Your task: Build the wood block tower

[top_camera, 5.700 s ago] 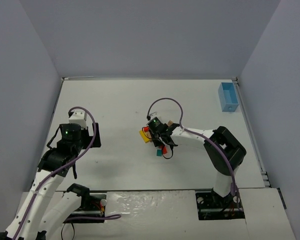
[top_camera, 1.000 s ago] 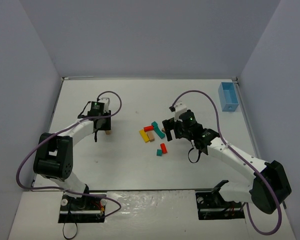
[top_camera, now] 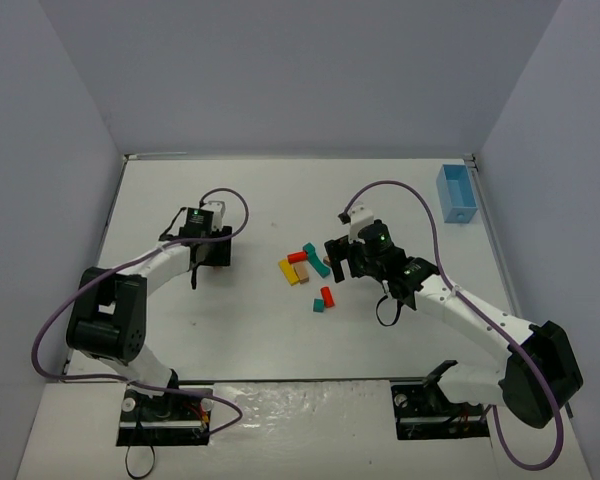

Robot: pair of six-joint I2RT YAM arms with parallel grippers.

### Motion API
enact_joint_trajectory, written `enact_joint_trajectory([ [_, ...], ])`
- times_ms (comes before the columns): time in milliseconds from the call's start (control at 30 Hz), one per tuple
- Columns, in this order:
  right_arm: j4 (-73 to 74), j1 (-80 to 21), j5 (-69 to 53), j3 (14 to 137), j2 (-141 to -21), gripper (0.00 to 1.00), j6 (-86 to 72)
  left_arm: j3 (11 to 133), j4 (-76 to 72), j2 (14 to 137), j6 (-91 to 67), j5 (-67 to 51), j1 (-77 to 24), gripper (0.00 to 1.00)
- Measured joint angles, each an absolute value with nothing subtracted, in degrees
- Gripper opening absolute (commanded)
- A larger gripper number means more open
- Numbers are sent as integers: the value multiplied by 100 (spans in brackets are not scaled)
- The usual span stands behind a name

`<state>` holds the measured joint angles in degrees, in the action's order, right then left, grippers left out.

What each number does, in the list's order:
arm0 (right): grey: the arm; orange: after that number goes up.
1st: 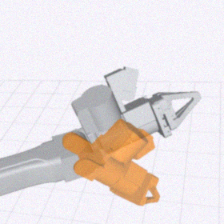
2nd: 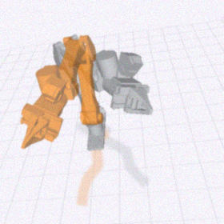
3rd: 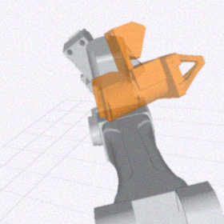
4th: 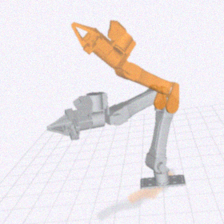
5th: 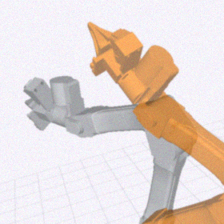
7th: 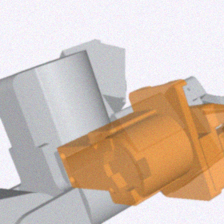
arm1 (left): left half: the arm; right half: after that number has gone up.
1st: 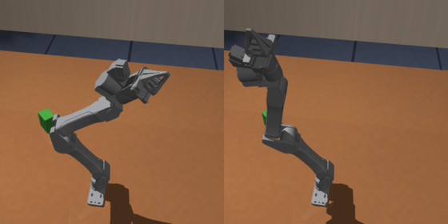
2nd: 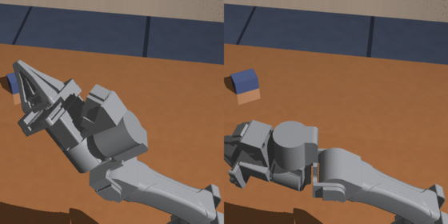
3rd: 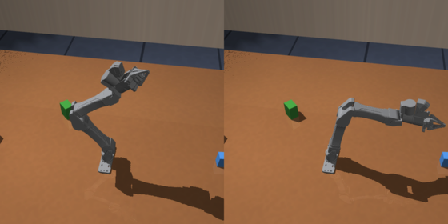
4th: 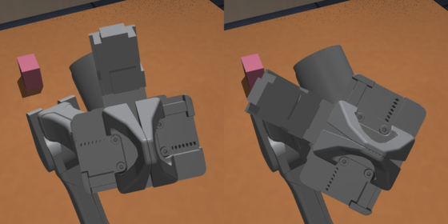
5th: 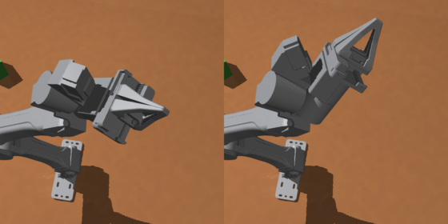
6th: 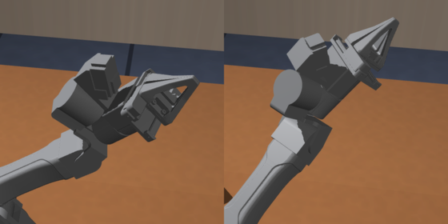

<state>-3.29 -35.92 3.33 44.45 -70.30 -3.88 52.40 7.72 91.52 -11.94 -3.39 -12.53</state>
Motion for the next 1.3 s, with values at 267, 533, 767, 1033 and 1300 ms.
enact_joint_trajectory([
  [267,-327,-3604,106,4445,-7032,80,-386,5304,1170,8568,-1255,-250,-1264,61],
  [533,-275,-3931,-55,4842,-7858,67,-515,5763,2068,7121,-1617,-139,-1264,62],
  [767,-213,-4327,-58,5288,-8860,58,-906,5252,2408,5711,-1709,-347,-1264,63],
  [1033,-199,-4362,73,5722,-9575,50,-1263,4734,2638,5321,-1740,-635,-1264,64],
  [1300,-203,-4366,216,6058,-10090,48,-1412,4733,2641,5347,-1745,-789,-1264,64],
])
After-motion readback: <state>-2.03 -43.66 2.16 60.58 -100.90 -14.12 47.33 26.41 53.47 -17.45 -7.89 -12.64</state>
